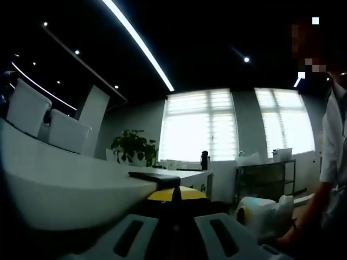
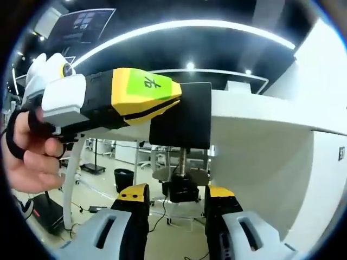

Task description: Clamp the fixed fixture on the desktop, loosen the retaining clip, secure it to the edge of the desk, and tighten the retaining clip.

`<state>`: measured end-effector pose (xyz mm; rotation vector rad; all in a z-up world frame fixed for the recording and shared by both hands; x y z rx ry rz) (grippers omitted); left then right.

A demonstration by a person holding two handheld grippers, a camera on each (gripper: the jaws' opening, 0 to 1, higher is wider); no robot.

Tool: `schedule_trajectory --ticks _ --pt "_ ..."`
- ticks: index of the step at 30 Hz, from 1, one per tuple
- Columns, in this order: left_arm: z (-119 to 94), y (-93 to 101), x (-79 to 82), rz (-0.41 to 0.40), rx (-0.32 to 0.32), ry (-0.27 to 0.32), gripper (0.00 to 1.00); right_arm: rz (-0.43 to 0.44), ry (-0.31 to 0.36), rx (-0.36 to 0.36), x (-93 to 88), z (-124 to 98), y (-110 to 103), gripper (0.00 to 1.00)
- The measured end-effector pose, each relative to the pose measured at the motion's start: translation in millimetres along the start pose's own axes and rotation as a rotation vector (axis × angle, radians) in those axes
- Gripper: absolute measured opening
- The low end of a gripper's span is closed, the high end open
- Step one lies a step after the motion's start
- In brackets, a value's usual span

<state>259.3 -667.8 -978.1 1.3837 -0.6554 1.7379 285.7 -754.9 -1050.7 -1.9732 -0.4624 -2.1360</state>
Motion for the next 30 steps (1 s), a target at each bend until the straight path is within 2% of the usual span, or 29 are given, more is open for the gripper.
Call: schedule_trajectory --ticks 5,8,10,13,16,20,22,27,30 --pt "-0.1 -0.4 0.1 -0.009 -0.006 0.003 0.02 0.001 0.012 -0.001 5.0 4.5 -0.7 0.35" --pt "-0.2 0.0 0.1 -0.007 -0.007 0.003 0.02 -0.009 0.006 0.001 5.4 9.0 -2.7 0.28" --pt "-0.1 0.1 0.2 -0.004 -0.005 0.003 0.02 -0.032 0.003 -0.005 5.2 10.9 -0.8 0.26" --pt "0.1 -0.2 -0.1 -0.005 -0.006 0.006 0.02 -0.022 0.012 0.033 5.5 6.8 -1.9 0.26" --pt "0.0 -0.4 -0.1 -0.008 -0.008 0.008 0.02 -0.011 0.034 0.131 4.5 7.9 0.9 0.26" --pt "0.6 -1.0 1.3 -0.026 -0.002 -0.001 0.02 -0.023 0.06 0.302 4.9 10.2 7.1 0.26" --pt "0.5 -0.6 1.0 -0.02 -0.002 -0.006 0.02 -0.026 0.053 0.391 4.9 14.2 13.1 0.26" --pt "0.3 -0.7 0.6 -0.01 -0.006 -0.004 0.02 -0.102 0.046 0.627 6.3 23.0 17.2 0.26" --pt "0.2 -0.6 0.5 -0.005 -0.004 -0.004 0.02 -0.112 0.023 0.701 7.1 25.7 17.9 0.26"
Point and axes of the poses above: the point that each gripper's makers call its tool centre point, and the gripper's own axes: z roughly forward along the fingers, y roughly to its right, x roughly out of its top, the point moved 7 cm from there along -z, roughly backward along the fingers, and after that the axes turned 4 degrees about -y, right-handed, at the moved point
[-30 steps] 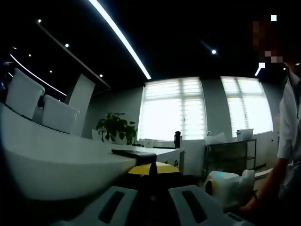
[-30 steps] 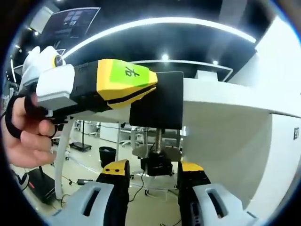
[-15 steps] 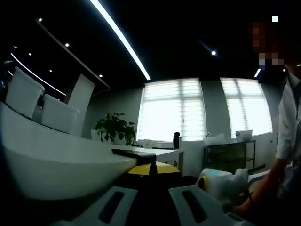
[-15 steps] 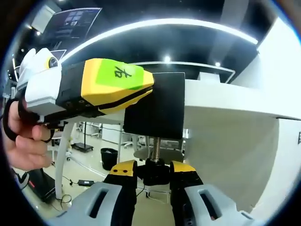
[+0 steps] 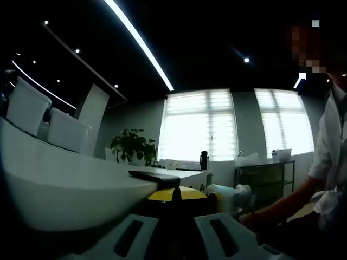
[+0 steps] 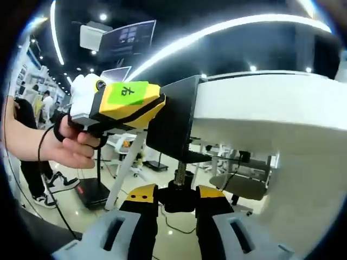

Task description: Clamp the fixed fixture on the desktop, loosen the retaining clip, secure it to the edge of the desk, and tighten the retaining clip.

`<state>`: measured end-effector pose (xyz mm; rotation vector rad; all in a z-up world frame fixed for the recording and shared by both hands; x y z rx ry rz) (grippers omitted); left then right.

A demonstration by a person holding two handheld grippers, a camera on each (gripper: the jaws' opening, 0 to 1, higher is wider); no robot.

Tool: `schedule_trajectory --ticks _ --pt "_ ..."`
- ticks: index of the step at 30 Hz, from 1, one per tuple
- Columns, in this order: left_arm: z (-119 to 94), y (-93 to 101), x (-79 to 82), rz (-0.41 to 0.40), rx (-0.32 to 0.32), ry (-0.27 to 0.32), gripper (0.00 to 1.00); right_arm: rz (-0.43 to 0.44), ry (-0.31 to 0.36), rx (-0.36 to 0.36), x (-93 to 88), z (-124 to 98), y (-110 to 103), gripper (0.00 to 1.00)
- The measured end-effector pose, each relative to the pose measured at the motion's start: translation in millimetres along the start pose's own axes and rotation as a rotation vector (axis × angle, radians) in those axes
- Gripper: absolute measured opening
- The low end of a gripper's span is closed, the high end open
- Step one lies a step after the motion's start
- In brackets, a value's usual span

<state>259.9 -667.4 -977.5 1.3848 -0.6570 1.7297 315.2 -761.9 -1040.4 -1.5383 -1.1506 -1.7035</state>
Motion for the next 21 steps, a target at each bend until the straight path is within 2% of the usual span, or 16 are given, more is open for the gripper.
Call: schedule_trajectory --ticks 3,5,8,11,12,13,15,16,18,19,21 --pt "-0.3 -0.5 -0.4 0.001 -0.006 0.004 0.02 -0.006 0.0 0.025 -0.4 1.1 3.1 0.26" --pt "-0.4 -0.5 -0.6 -0.001 -0.007 0.007 0.02 0.046 0.001 0.003 -3.9 1.0 3.5 0.26" --pt "-0.4 -0.2 -0.3 -0.005 -0.007 0.004 0.02 0.099 0.002 -0.123 -17.9 -7.1 -1.2 0.3" --pt "-0.1 0.4 0.1 0.004 -0.001 -0.001 0.02 0.176 0.04 -0.257 -32.4 -17.8 -14.3 0.36" --pt "0.2 0.6 0.4 0.006 0.002 -0.004 0.02 0.213 0.054 -0.331 -35.9 -22.7 -19.7 0.36" --pt "0.6 0.9 0.8 0.007 0.006 -0.01 0.02 0.252 0.055 -0.382 -37.4 -26.6 -24.1 0.36" --pt "0.6 1.1 0.8 0.008 0.01 -0.016 0.02 0.275 0.077 -0.429 -33.9 -29.0 -30.7 0.37" --pt "0.4 0.9 0.6 0.007 0.009 -0.016 0.02 0.291 0.087 -0.477 -31.2 -30.6 -33.0 0.38" --pt "0.2 0.5 0.5 0.0 0.005 -0.013 0.02 0.257 0.08 -0.55 -23.6 -33.9 -38.6 0.43" --pt "0.2 0.5 0.5 -0.001 0.004 -0.013 0.02 0.224 0.05 -0.595 -21.0 -32.8 -40.8 0.45" --pt "0.2 0.3 0.5 -0.002 0.003 -0.014 0.02 0.166 0.021 -0.677 -14.3 -31.7 -43.0 0.45"
Point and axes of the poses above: the point that each gripper's makers call its tool centre point, and the gripper's own axes: z roughly forward along the fingers, y roughly to its right, x roughly out of its top, the point moved 7 cm from there along -z, roughly backward along the fingers, and after that the axes turned 4 degrees about -y, right-handed, at the moved point
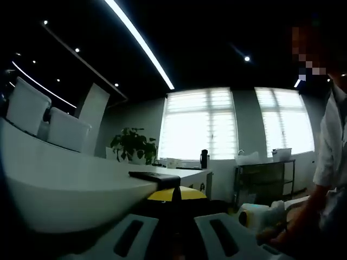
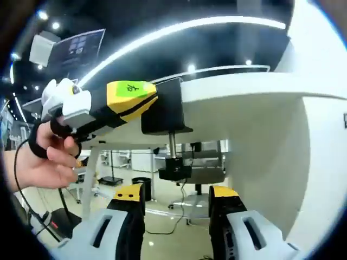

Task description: Clamp the fixed fixture on the desktop, loosen the retaining clip, secure it to the edge of the desk, and tighten the retaining clip.

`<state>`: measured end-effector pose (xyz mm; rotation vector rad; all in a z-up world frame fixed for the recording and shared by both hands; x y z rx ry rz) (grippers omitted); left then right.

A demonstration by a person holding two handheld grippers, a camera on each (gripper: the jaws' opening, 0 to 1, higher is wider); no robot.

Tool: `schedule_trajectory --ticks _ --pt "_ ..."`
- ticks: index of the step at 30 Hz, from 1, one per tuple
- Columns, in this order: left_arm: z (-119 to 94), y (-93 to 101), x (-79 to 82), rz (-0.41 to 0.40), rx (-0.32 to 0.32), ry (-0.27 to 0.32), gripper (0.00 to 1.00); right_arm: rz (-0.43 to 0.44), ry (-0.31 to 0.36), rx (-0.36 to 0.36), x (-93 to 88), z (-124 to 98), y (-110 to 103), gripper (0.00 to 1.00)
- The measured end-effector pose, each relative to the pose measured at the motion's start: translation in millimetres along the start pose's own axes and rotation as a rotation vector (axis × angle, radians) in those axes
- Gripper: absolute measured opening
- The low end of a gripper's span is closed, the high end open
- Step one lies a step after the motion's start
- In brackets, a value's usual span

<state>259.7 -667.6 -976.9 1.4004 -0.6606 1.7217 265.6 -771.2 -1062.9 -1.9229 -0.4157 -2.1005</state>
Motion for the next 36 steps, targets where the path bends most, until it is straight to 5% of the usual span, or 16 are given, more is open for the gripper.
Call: schedule_trajectory --ticks 5,12,18,36 --pt "-0.2 0.2 -0.3 0.005 0.004 0.002 0.02 -0.122 0.045 -0.051 13.3 9.1 -15.8 0.44" --pt "-0.5 0.5 -0.5 0.011 0.003 0.001 0.02 -0.096 0.019 -0.121 15.8 30.3 -12.3 0.39" --pt "-0.3 0.4 -0.6 0.012 -0.001 -0.006 0.02 -0.058 -0.005 -0.092 13.2 35.0 -10.3 0.27" --pt "0.4 -0.3 -1.3 0.037 0.003 -0.001 0.02 -0.123 -0.005 0.447 14.6 51.4 2.0 0.27"
Point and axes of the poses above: the point that each gripper's makers call its tool centre point, and the gripper's own axes: z roughly forward along the fingers, y roughly to its right, x roughly out of its top, the point moved 7 cm from there along -z, roughly backward along the fingers, and after that the axes turned 4 degrees about -y, right-handed, at the moved point
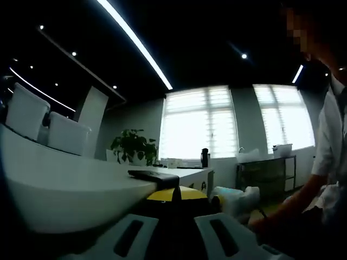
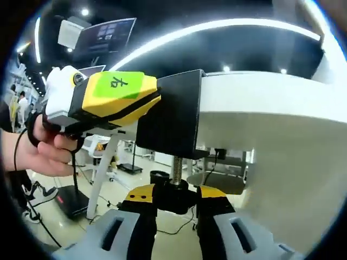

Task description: Clamp the fixed fixture on the desktop, loosen the retaining clip, secure it to the edge of the desk, and tighten the retaining clip.

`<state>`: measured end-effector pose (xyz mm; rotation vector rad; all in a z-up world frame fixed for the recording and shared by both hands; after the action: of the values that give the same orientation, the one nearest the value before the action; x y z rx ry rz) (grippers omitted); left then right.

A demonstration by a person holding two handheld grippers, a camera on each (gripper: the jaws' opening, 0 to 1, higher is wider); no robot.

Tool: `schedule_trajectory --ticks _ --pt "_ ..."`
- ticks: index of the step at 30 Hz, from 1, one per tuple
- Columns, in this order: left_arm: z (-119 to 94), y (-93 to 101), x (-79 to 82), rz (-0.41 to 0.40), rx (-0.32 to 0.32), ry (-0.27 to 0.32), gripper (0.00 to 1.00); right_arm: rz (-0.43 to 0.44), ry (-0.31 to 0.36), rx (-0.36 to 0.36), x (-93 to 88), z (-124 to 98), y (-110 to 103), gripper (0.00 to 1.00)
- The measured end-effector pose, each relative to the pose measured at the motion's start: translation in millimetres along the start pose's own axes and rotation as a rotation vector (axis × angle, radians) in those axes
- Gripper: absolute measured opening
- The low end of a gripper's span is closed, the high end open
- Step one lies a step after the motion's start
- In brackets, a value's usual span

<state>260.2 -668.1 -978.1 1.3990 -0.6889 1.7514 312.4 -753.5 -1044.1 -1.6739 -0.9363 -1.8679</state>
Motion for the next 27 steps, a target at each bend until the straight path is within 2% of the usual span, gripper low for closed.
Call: schedule_trajectory --ticks 6,10,13,14,17,19,21,22,24,27 --pt "-1.4 3.2 -0.7 -0.013 -0.004 0.013 0.02 -0.006 0.003 0.116 -1.2 2.9 6.0 0.27" --pt "-2.2 5.0 -0.1 -0.02 -0.005 0.015 0.02 -0.006 0.001 0.141 -1.3 3.1 4.7 0.28" --pt "-2.5 5.9 -0.3 -0.022 -0.006 0.018 0.02 -0.024 0.005 0.131 -2.3 2.2 5.4 0.28" --pt "-2.7 6.1 -0.4 -0.022 -0.007 0.02 0.02 -0.037 0.002 0.104 -2.0 1.1 4.8 0.3" --pt "-3.5 5.3 0.2 -0.056 -0.01 0.031 0.02 -0.099 -0.032 -0.036 -5.2 -1.6 4.3 0.37" --pt "-3.6 6.1 0.4 -0.062 -0.011 0.035 0.02 -0.126 -0.058 -0.084 -7.6 -5.3 0.0 0.38" --pt "-3.2 7.2 0.6 -0.053 -0.004 0.031 0.02 -0.088 -0.055 -0.118 -6.3 -12.2 -6.4 0.38" --pt "-3.3 6.9 0.6 -0.053 -0.004 0.031 0.02 -0.03 -0.04 -0.133 -5.8 -15.8 -11.7 0.38" --pt "-2.8 5.2 0.6 -0.057 -0.005 0.033 0.02 0.034 -0.051 -0.168 -8.4 -20.5 -13.2 0.41" --pt "-2.7 5.2 0.9 -0.056 -0.003 0.027 0.02 0.099 -0.041 -0.234 -9.9 -25.1 -11.7 0.49"
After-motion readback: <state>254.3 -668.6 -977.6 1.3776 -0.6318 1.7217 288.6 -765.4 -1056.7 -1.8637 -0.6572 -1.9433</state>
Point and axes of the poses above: the point that each gripper's makers call its tool centre point, and the gripper's own axes: z roughly forward along the fingers, y roughly to its right, x roughly out of its top, the point moved 7 cm from there along -z, roughly backward along the fingers, and after that the axes turned 4 degrees about -y, right-handed, at the moved point
